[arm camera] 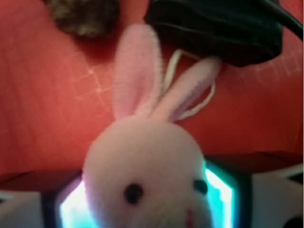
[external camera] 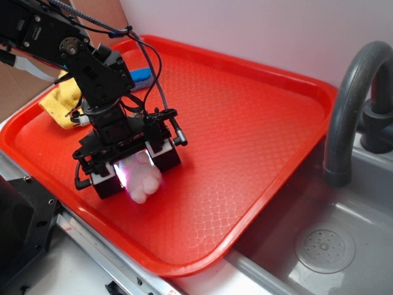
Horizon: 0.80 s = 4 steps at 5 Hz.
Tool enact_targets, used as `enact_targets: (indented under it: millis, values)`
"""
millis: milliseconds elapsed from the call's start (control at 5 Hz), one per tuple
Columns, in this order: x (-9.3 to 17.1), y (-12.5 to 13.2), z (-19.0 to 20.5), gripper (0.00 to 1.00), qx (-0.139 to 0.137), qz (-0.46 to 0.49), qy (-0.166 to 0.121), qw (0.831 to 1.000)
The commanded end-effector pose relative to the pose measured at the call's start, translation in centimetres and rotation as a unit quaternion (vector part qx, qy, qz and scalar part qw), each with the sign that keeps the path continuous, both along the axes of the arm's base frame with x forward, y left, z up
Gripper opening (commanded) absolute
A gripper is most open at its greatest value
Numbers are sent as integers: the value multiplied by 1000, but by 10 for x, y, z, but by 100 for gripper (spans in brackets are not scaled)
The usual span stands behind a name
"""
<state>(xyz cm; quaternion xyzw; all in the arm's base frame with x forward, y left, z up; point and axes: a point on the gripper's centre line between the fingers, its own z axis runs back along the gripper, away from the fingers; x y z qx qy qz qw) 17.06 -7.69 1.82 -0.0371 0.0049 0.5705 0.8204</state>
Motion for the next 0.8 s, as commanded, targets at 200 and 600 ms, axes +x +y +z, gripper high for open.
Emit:
enact_targets:
  millis: [200,600]
  values:
    - [4,28,65,0,-50,-130,-37,990]
    - [9,45,137,0,-12,-333,-70,940]
